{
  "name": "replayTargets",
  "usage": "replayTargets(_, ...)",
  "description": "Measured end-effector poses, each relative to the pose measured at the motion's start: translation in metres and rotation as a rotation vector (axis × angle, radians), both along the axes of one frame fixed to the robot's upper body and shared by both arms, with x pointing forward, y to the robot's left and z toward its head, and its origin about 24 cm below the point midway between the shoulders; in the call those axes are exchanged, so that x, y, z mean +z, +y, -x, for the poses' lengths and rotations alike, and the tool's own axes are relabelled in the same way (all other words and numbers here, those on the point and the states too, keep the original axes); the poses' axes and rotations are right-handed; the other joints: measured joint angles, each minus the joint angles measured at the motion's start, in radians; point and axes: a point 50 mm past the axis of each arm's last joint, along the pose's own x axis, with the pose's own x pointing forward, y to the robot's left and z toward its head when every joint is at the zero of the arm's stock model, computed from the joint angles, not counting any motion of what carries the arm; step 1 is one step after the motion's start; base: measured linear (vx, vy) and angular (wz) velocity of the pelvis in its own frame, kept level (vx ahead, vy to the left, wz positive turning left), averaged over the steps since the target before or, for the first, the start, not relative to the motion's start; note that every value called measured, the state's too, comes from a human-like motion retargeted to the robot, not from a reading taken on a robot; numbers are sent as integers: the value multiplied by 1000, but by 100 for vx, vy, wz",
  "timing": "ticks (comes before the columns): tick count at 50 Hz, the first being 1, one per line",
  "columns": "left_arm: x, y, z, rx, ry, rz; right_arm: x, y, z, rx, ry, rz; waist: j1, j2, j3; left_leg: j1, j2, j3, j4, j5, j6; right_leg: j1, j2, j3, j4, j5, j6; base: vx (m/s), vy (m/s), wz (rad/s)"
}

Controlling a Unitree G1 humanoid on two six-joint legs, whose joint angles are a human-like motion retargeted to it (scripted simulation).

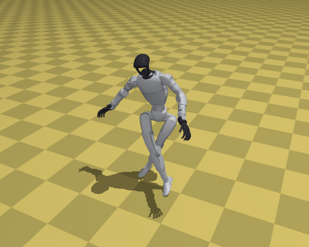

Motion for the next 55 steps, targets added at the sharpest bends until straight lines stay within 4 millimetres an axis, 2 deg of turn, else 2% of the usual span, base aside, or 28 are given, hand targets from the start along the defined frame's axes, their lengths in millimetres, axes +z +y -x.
replayTargets(2, 17, -28, -21, -84, -68, 24, 5, -11, 80, -196, 145, 48, -88, 44, -57, 46, -20, -91, -65, 28, -45, 37, 32, 56, -15, 20, 0, 59, 88, 237)
replayTargets(4, 37, -61, -40, -139, -156, 63, 10, -3, 157, -480, 222, 59, -192, 39, -100, 93, -45, -87, -38, -33, -44, 91, 18, 174, -40, -32, 0, 71, 85, 316)
replayTargets(5, 49, -82, -49, -168, -203, 86, 13, 7, 196, -657, 225, 58, -247, 30, -114, 116, -53, -41, 12, -78, -28, 128, -10, 224, -55, -85, 0, 74, 104, 373)
replayTargets(7, 75, -127, -62, -271, -276, 87, 3, 47, 262, -963, 178, -23, -331, 5, -121, 80, 1, 245, 261, -182, 60, 171, -151, 194, -12, -240, -15, 70, 109, 338)
replayTargets(8, 86, -146, -66, -342, -290, 60, -9, 70, 283, -994, 229, -143, -347, -3, -119, 30, 79, 427, 431, -245, 110, 165, -211, 162, 50, -323, -61, 65, 83, 207)
replayTargets(9, 92, -156, -67, -367, -313, 25, -17, 86, 293, -1087, 211, -162, -351, -7, -115, -17, 181, 570, 598, -299, 154, 145, -253, 148, 129, -397, -106, 61, 65, 108)
replayTargets(10, 96, -163, -65, -369, -342, -14, -24, 100, 298, -1214, 168, -131, -350, -9, -110, -62, 296, 693, 763, -348, 196, 118, -286, 142, 218, -467, -151, 59, 57, 10)
replayTargets(11, 88, -162, -60, -349, -340, -86, -36, 109, 292, -1211, 206, -163, -333, -2, -106, -112, 382, 723, 891, -379, 212, 87, -296, 164, 296, -516, -171, 59, 55, -57)
replayTargets(13, 53, -150, -43, -272, -292, -235, -60, 118, 268, -1155, 233, -209, -296, 4, -107, -212, 479, 692, 1066, -403, 196, 59, -302, 221, 389, -583, -196, 61, 57, -129)
replayTargets(16, -35, -130, 13, -185, -52, -308, -91, 108, 197, -908, 91, -267, -227, -10, -125, -307, 453, 497, 1096, -371, 101, 108, -313, 339, 376, -600, -206, 60, 62, -165)
replayTargets(19, -114, -123, 89, -169, 274, -180, -109, 103, 99, -439, 82, -297, -110, -49, -144, -339, 428, 339, 1004, -345, 91, 179, -353, 475, 296, -556, -182, 49, 66, -184)
replayTargets(22, -165, -101, 169, -120, 574, -109, -104, 114, -19, 205, 288, -156, 54, -95, -154, -342, 443, 220, 853, -333, 118, 224, -393, 629, 205, -493, -147, 34, 70, -244)
replayTargets(24, -183, -75, 220, -59, 758, -106, -83, 132, -103, 635, 413, 53, 166, -125, -138, -310, 471, 154, 719, -342, 119, 250, -414, 737, 149, -459, -128, 24, 75, -277)
replayTargets(26, -192, -48, 269, 30, 930, -64, -46, 161, -180, 969, 449, 304, 265, -152, -107, -253, 515, 117, 566, -339, 116, 283, -436, 833, 93, -433, -115, 16, 80, -259)
replayTargets(28, -195, -24, 314, 144, 1081, 20, 1, 198, -242, 1163, 364, 522, 344, -172, -73, -189, 566, 120, 415, -284, 108, 316, -462, 907, 48, -413, -106, 9, 84, -208)
replayTargets(29, -194, -15, 335, 199, 1149, 59, 26, 216, -264, 1206, 274, 595, 375, -179, -61, -161, 588, 139, 359, -241, 97, 326, -475, 932, 38, -407, -102, 4, 88, -162)
replayTargets(31, -190, 0, 374, 314, 1269, 74, 77, 247, -294, 1225, 41, 692, 416, -187, -35, -110, 609, 188, 307, -196, 72, 340, -504, 966, 49, -399, -97, 0, 94, -109)
replayTargets(34, -179, 11, 415, 407, 1385, 33, 147, 284, -315, 1187, -344, 708, 427, -192, 17, -56, 571, 223, 374, -333, 53, 302, -542, 950, 204, -375, -120, -10, 103, -48)
replayTargets(37, -177, 6, 436, 410, 1500, 29, 185, 311, -324, 1198, -509, 704, 444, -192, 54, -70, 514, 273, 510, -472, 78, 115, -558, 832, 522, -293, -190, -25, 103, -74)
replayTargets(40, -185, 0, 421, 462, 1512, 110, 193, 332, -332, 1264, -502, 644, 532, -208, 76, -140, 471, 399, 643, -530, 126, -130, -530, 696, 726, -326, -244, -35, 94, -176)
replayTargets(42, -195, -2, 386, 497, 1421, 215, 185, 341, -336, 1343, -445, 592, 610, -221, 87, -189, 443, 500, 703, -557, 174, -232, -456, 603, 693, -329, -227, -39, 88, -220)
replayTargets(45, -202, 2, 305, 439, 1176, 328, 162, 339, -337, 1470, -270, 571, 677, -253, 113, -258, 379, 623, 751, -573, 228, -271, -395, 340, 504, -246, -187, -41, 81, -137)
replayTargets(47, -186, 19, 235, 326, 957, 259, 135, 317, -333, 1519, -91, 577, 643, -275, 129, -290, 306, 639, 742, -561, 223, -224, -361, 157, 354, -196, -139, -36, 72, 54)
replayTargets(48, -168, 30, 197, 262, 832, 187, 121, 298, -328, 1511, -1, 569, 605, -285, 139, -300, 260, 624, 726, -547, 212, -193, -341, 84, 283, -169, -107, -28, 69, 180)
replayTargets(50, -115, 50, 129, 95, 584, -15, 82, 244, -304, 1426, 133, 495, 505, -284, 149, -285, 182, 564, 696, -530, 178, -119, -286, -27, 171, -142, -55, -17, 69, 264)
replayTargets(52, -39, 57, 65, 36, 285, -218, 52, 184, -271, 1236, 246, 381, 403, -296, 123, -281, 69, 478, 562, -444, 130, -112, -230, -35, 83, -93, 0, -7, 68, 266)
replayTargets(53, -2, 54, 42, -3, 150, -304, 38, 152, -246, 1116, 280, 329, 354, -286, 100, -272, 37, 435, 508, -411, 98, -105, -186, -40, 45, -75, 0, 7, 66, 270)
replayTargets(55, 49, 32, 15, -137, -51, -433, 11, 87, -172, 852, 359, 258, 221, -191, 51, -173, 15, 309, 389, -340, 28, -40, -105, -62, -4, -55, 0, 27, 79, 312)
